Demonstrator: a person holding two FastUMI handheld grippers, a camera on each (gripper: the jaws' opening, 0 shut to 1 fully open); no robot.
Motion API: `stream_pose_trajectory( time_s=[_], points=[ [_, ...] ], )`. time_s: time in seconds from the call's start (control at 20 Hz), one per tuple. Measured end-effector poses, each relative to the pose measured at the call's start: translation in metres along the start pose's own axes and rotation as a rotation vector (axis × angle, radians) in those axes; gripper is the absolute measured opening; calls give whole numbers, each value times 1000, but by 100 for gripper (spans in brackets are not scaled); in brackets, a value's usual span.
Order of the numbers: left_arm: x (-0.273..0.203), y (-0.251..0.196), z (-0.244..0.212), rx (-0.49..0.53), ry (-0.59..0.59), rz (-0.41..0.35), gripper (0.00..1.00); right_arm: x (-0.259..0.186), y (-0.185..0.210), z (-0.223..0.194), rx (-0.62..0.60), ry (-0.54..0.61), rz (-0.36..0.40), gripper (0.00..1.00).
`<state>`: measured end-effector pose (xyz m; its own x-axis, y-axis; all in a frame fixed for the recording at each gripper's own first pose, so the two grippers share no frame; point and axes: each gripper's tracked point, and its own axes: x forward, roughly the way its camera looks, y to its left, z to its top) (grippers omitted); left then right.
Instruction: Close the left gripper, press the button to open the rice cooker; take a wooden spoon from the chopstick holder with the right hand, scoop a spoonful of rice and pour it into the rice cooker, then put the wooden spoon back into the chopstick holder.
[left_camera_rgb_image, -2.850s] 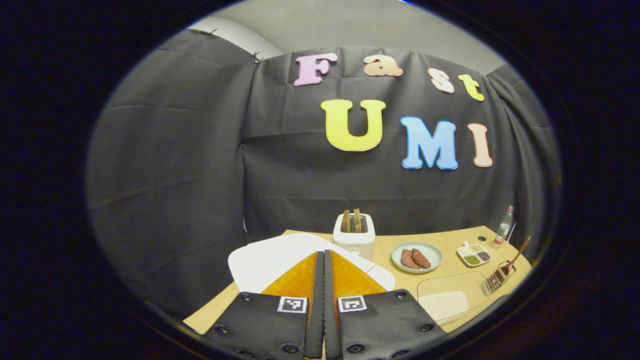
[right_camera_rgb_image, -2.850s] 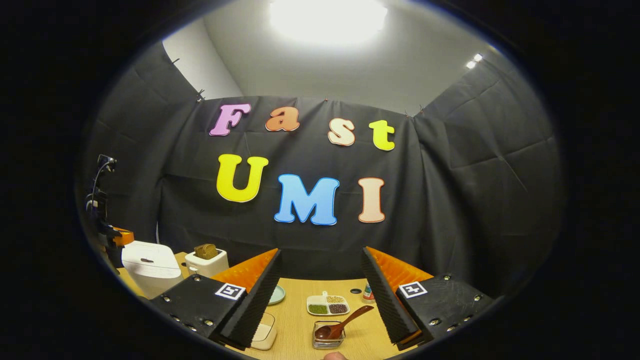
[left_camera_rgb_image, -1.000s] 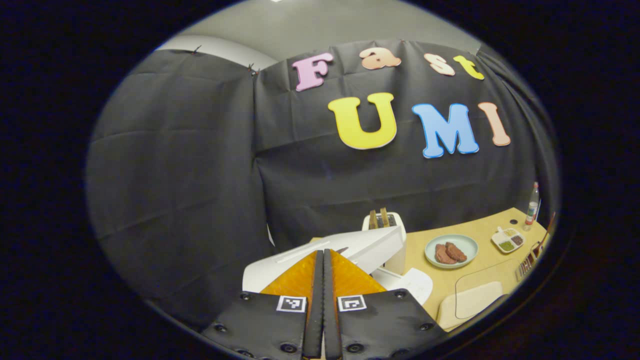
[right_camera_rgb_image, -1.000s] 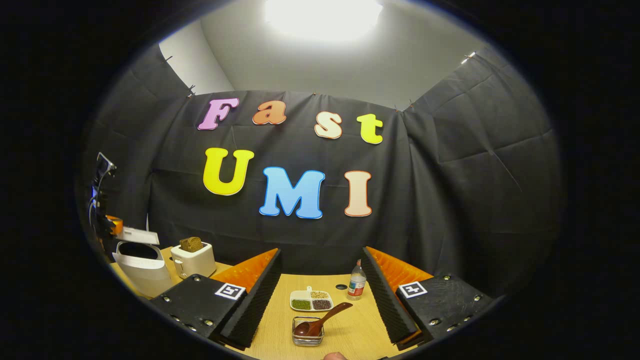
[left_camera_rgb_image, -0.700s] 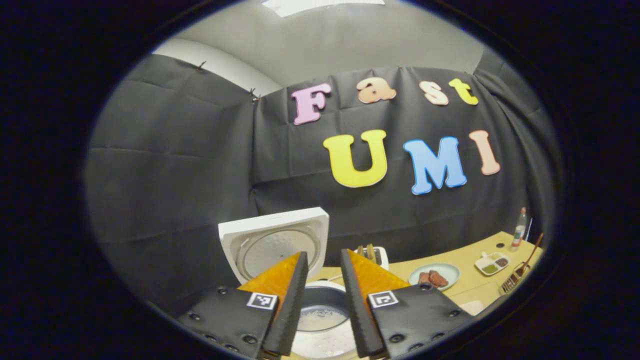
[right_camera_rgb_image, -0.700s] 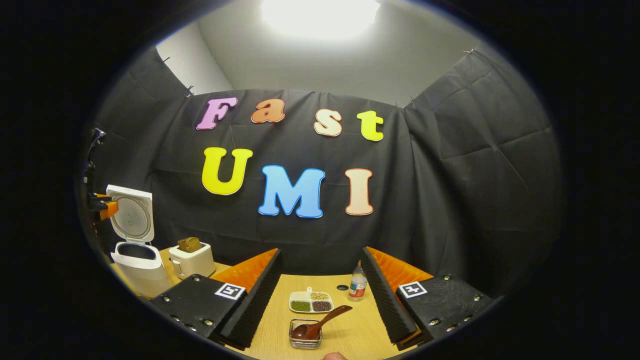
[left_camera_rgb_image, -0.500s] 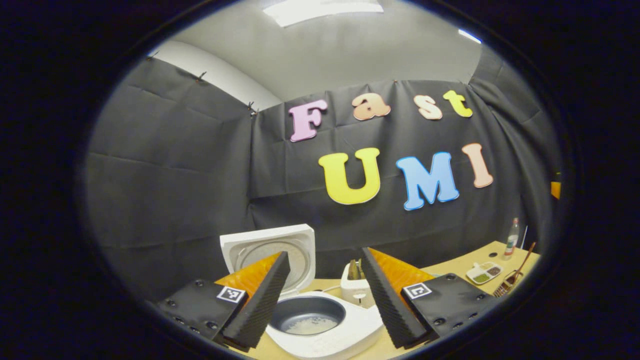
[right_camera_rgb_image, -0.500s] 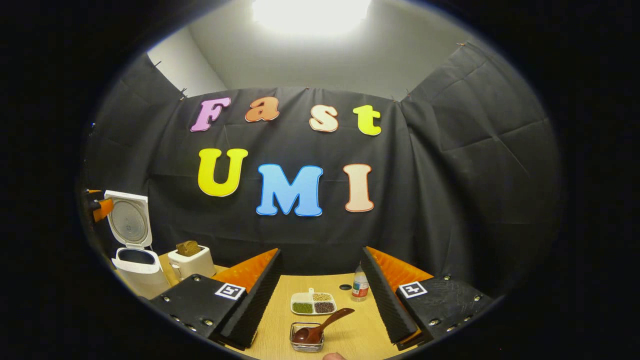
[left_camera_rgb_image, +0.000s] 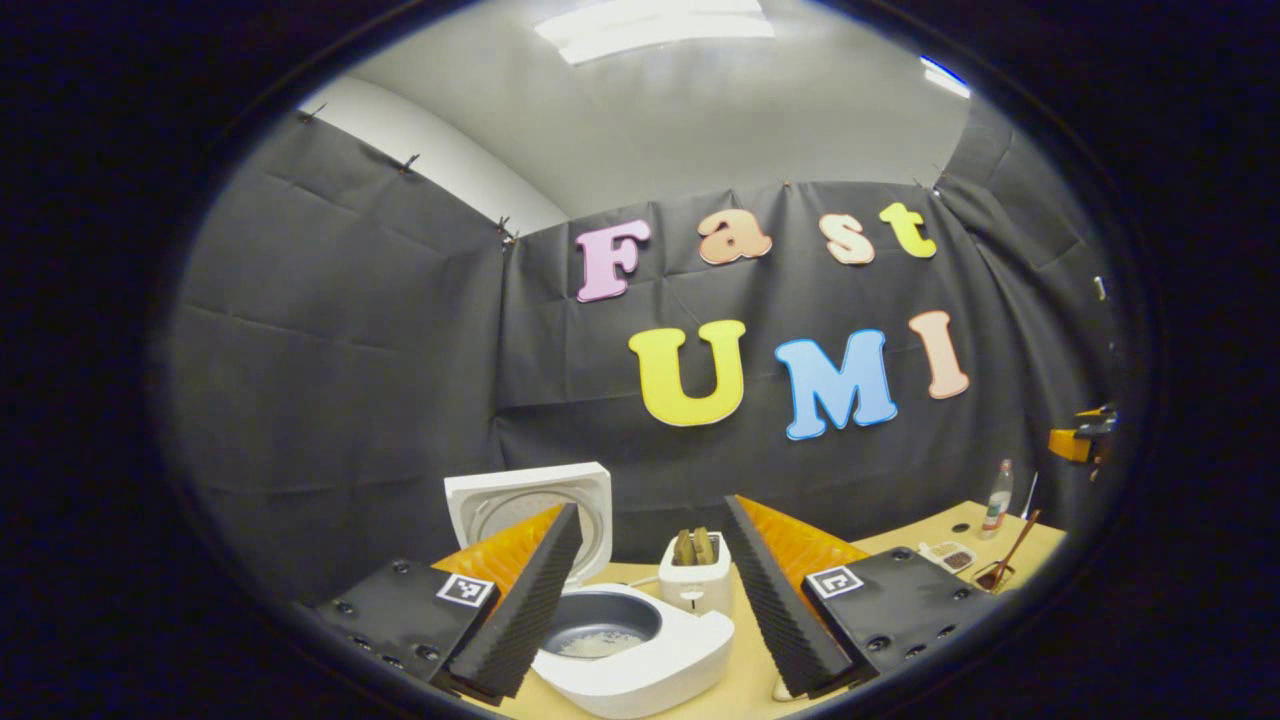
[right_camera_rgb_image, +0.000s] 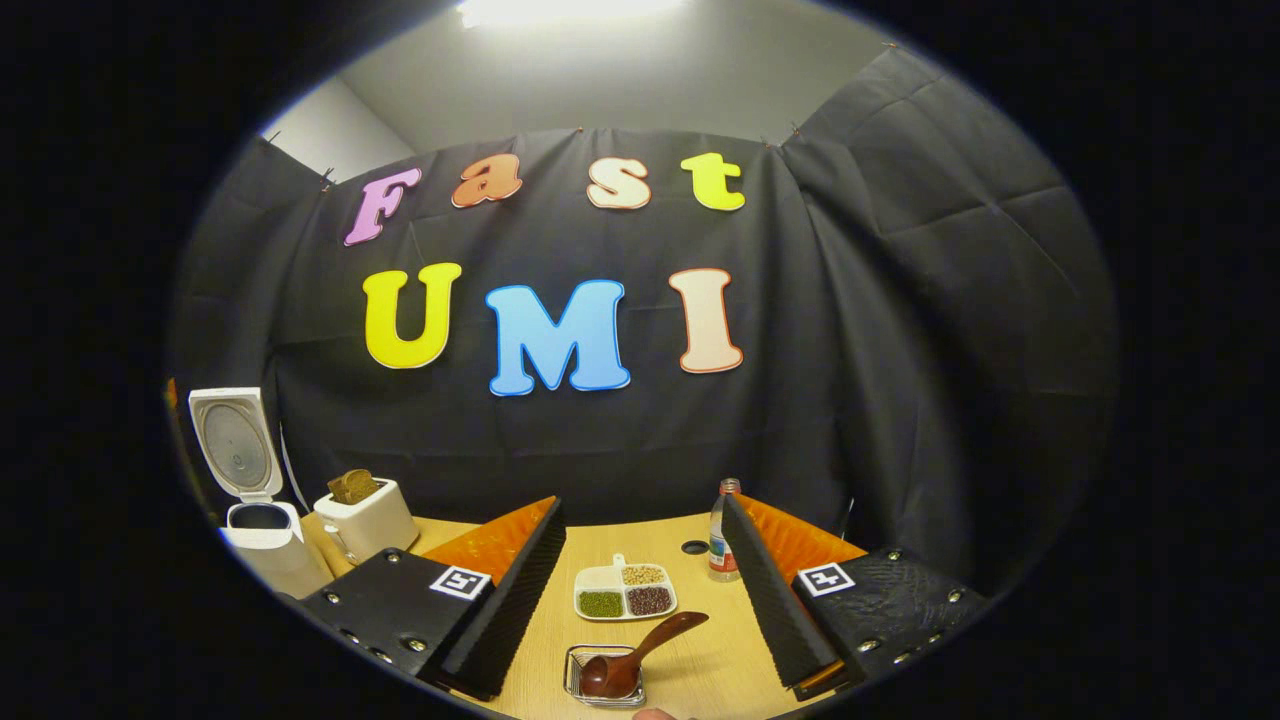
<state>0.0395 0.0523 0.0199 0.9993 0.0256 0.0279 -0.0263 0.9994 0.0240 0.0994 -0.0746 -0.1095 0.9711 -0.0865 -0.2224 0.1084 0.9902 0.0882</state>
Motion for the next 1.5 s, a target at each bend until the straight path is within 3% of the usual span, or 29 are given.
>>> stream_pose_trajectory(
  time_s=[0.05,0.2,0.25,0.3,1.05,1.15,1.2,1.25,1.3,1.35,1.45,1.5],
  points=[
    [-4,2,3,4,-3,2,98,6,-3,-8,10,22,-4,96],
    [-14,3,11,9,-15,5,98,22,-14,-37,32,99,-23,96],
    [-18,2,12,3,-15,2,91,27,-16,-48,41,126,-27,96],
    [-20,2,13,0,-11,1,98,31,-17,-58,50,153,-27,97],
    [-49,25,4,53,41,72,98,47,-8,-178,258,476,3,94],
    [-50,25,2,60,47,75,98,43,-5,-185,266,500,8,84],
    [-51,26,1,65,50,77,98,42,-4,-187,270,509,9,60],
    [-50,25,0,68,53,77,98,40,0,-187,280,526,26,47],
    [-50,26,-1,69,55,76,98,39,7,-189,292,545,46,46],
    [-51,27,-2,69,57,78,91,37,13,-193,300,569,68,47],
    [-50,27,-5,63,61,76,91,44,2,-194,297,557,39,46],
    [-50,29,-6,61,62,75,98,40,6,-194,306,565,41,21]
  ],
)
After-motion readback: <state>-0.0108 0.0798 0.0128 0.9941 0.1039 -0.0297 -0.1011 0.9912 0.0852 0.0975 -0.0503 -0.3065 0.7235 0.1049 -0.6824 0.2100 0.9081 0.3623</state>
